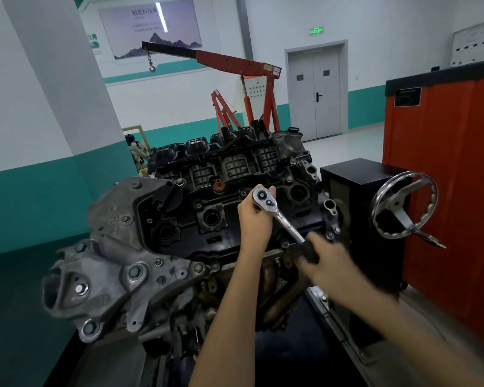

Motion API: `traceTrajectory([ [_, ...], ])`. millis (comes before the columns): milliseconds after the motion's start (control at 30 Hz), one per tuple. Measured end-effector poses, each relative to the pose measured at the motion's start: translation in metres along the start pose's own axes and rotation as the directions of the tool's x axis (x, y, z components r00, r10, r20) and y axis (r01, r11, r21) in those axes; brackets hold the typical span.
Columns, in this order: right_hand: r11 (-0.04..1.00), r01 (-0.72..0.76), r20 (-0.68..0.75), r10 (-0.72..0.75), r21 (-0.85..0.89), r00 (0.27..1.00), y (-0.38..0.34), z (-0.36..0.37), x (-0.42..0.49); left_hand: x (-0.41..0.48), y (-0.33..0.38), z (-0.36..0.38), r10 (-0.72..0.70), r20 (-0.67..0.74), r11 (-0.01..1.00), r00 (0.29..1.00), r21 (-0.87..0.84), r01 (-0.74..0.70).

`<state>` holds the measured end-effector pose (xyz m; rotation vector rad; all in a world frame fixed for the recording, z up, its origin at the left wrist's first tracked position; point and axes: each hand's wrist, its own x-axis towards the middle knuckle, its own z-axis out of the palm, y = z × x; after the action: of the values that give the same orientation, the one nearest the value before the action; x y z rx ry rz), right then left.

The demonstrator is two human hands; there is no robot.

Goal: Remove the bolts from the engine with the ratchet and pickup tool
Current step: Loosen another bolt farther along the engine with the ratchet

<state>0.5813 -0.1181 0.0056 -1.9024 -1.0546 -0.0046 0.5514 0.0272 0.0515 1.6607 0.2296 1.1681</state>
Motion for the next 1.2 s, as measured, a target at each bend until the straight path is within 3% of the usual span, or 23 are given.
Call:
traceTrajectory([
  [100, 0.950, -0.104, -0.118, 0.144, 0.295, 0.982, -0.028, 0.068, -0.017, 0.004, 0.000, 0.002, -0.007, -0.030, 1.000, 1.000, 0.010, 0.007],
  [200, 0.911, -0.136, -0.071, 0.177, 0.389, 0.982, -0.041, 0.087, -0.014, 0.008, 0.001, -0.006, 0.001, 0.015, 0.991, 1.000, 0.133, -0.003],
  [267, 0.959, -0.125, -0.015, 0.133, 0.255, 0.991, -0.028, 0.067, -0.011, 0.008, 0.000, -0.011, -0.010, 0.074, 0.995, 0.997, 0.097, 0.003],
  [400, 0.996, 0.048, 0.185, -0.034, -0.070, 0.982, 0.003, -0.025, 0.015, 0.009, 0.001, -0.010, 0.019, 0.169, 0.994, 0.985, 0.104, -0.037],
  [467, 0.931, 0.152, 0.238, -0.073, -0.333, 0.969, 0.005, -0.066, 0.043, 0.010, 0.004, -0.009, 0.015, 0.183, 0.993, 0.983, 0.115, -0.036],
  [533, 0.796, 0.246, 0.229, -0.138, -0.553, 0.963, -0.003, -0.081, 0.062, 0.010, 0.003, -0.010, 0.011, 0.153, 0.995, 0.988, 0.097, -0.026],
  [600, 0.764, 0.219, 0.153, -0.158, -0.608, 0.976, -0.003, -0.072, 0.059, 0.006, 0.001, -0.010, 0.005, 0.078, 0.999, 0.997, 0.043, -0.008],
  [667, 0.885, 0.105, 0.063, -0.086, -0.453, 0.994, 0.004, -0.045, 0.036, 0.003, 0.000, -0.007, 0.003, 0.033, 1.000, 0.999, 0.015, -0.003],
  [733, 0.991, -0.004, -0.003, 0.004, -0.132, 1.000, 0.001, -0.007, 0.006, 0.003, -0.001, -0.003, 0.006, 0.015, 1.000, 1.000, 0.018, -0.006],
  [833, 0.974, -0.095, -0.109, 0.119, 0.205, 0.987, -0.019, 0.052, -0.012, 0.007, -0.002, 0.001, -0.012, -0.010, 0.999, 1.000, 0.034, 0.012],
  [933, 0.934, -0.107, -0.062, 0.136, 0.340, 0.989, -0.035, 0.075, -0.013, 0.010, -0.003, -0.003, -0.053, 0.000, 0.996, 0.999, 0.069, 0.053],
  [1033, 0.985, -0.078, 0.038, 0.073, 0.156, 0.997, -0.017, 0.038, -0.004, 0.010, 0.000, -0.008, -0.035, 0.059, 0.996, 0.998, 0.080, 0.030],
  [1100, 1.000, 0.015, 0.135, -0.014, -0.006, 0.991, -0.002, -0.008, 0.009, 0.007, 0.001, -0.008, 0.006, 0.104, 0.996, 0.995, 0.083, -0.015],
  [1167, 0.944, 0.133, 0.202, -0.073, -0.303, 0.977, 0.003, -0.052, 0.034, 0.007, 0.003, -0.007, 0.019, 0.119, 0.994, 0.993, 0.105, -0.031],
  [1200, 0.855, 0.187, 0.202, -0.098, -0.484, 0.974, 0.000, -0.067, 0.048, 0.007, 0.003, -0.008, 0.020, 0.118, 0.994, 0.993, 0.107, -0.032],
])
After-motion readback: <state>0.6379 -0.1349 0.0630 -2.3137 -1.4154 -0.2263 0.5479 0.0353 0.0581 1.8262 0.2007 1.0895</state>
